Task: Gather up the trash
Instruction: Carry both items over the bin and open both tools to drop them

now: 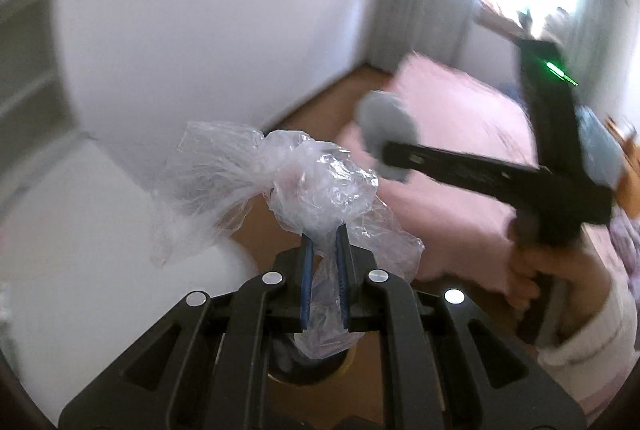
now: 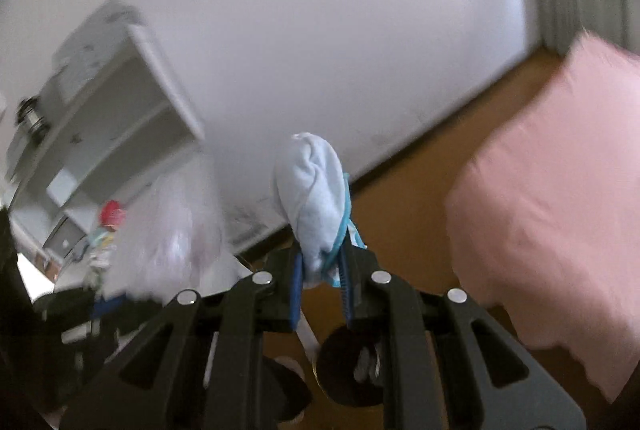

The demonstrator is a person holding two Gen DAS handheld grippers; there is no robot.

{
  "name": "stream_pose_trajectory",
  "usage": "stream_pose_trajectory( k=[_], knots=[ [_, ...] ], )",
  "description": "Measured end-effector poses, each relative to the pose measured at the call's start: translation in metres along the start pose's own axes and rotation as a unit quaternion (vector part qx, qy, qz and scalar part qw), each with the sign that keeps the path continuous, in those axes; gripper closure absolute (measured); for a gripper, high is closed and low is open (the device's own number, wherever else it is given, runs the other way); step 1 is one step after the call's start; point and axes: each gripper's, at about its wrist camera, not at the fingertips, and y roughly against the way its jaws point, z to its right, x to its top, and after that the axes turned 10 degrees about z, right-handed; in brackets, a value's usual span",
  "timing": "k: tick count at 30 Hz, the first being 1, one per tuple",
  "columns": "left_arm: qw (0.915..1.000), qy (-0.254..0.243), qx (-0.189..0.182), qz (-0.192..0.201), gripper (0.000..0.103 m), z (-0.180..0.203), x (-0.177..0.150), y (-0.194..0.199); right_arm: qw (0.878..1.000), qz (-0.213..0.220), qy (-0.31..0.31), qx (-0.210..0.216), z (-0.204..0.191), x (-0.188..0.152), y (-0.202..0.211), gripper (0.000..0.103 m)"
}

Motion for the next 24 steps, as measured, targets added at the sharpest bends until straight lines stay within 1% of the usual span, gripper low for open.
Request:
stream_pose_trajectory(
  k=[1,2,4,5,7,10,11,12,13,14,16,17,19,20,21,22,23,24],
  knots=[
    [0.9999,-0.002,-0.005,-0.012,0.093,0.008,-0.007,-0.012,1.000,-0.016,-0.015,-0.008,0.020,-0.009,-0.009,0.087],
    [0.9994,-0.001,-0.012,-0.033,0.093,0.018,-0.020,-0.031,0.999,-0.033,-0.029,-0.016,0.037,-0.020,-0.019,0.087],
    [0.9973,0.006,-0.015,-0.071,0.093,0.027,-0.043,-0.064,0.996,-0.071,-0.058,-0.023,0.064,-0.044,-0.042,0.087],
    [0.9947,0.007,-0.009,-0.103,0.093,0.030,-0.063,-0.091,0.992,-0.096,-0.072,-0.027,0.078,-0.058,-0.056,0.087],
    [0.9901,0.012,0.000,-0.140,0.093,0.029,-0.086,-0.120,0.986,-0.138,-0.085,-0.034,0.097,-0.081,-0.082,0.087],
    [0.9769,0.018,0.015,-0.213,0.093,0.021,-0.130,-0.176,0.974,-0.194,-0.108,-0.037,0.115,-0.114,-0.120,0.087],
    [0.9689,0.022,0.024,-0.245,0.093,0.015,-0.150,-0.200,0.967,-0.223,-0.113,-0.044,0.121,-0.131,-0.138,0.087],
    [0.9627,0.027,0.027,-0.268,0.093,0.010,-0.160,-0.215,0.963,-0.241,-0.112,-0.048,0.122,-0.143,-0.149,0.087],
    [0.9579,0.034,0.029,-0.283,0.093,0.007,-0.169,-0.226,0.956,-0.267,-0.109,-0.051,0.124,-0.158,-0.162,0.087],
    [0.9520,0.044,0.036,-0.301,0.093,0.000,-0.181,-0.239,0.951,-0.284,-0.108,-0.052,0.125,-0.167,-0.171,0.087],
    [0.9403,0.061,0.050,-0.331,0.093,-0.016,-0.200,-0.258,0.937,-0.324,-0.121,-0.051,0.129,-0.191,-0.194,0.087],
    [0.9356,0.069,0.056,-0.342,0.093,-0.023,-0.207,-0.265,0.932,-0.336,-0.128,-0.050,0.130,-0.199,-0.202,0.087],
    [0.9308,0.071,0.068,-0.352,0.093,-0.041,-0.227,-0.263,0.919,-0.368,-0.128,-0.057,0.133,-0.219,-0.223,0.087],
    [0.9303,0.064,0.072,-0.354,0.093,-0.046,-0.232,-0.263,0.914,-0.380,-0.131,-0.055,0.132,-0.226,-0.231,0.087],
    [0.9266,0.070,0.075,-0.362,0.093,-0.055,-0.240,-0.266,0.910,-0.388,-0.138,-0.053,0.134,-0.230,-0.236,0.087],
    [0.9214,0.093,0.071,-0.371,0.094,-0.061,-0.248,-0.268,0.907,-0.393,-0.145,-0.049,0.134,-0.236,-0.238,0.087],
    [0.9181,0.120,0.068,-0.371,0.094,-0.072,-0.250,-0.269,0.903,-0.399,-0.153,-0.046,0.134,-0.241,-0.243,0.087],
    [0.9208,0.135,0.067,-0.360,0.094,-0.076,-0.247,-0.268,0.902,-0.402,-0.154,-0.046,0.134,-0.241,-0.246,0.087]
  ],
)
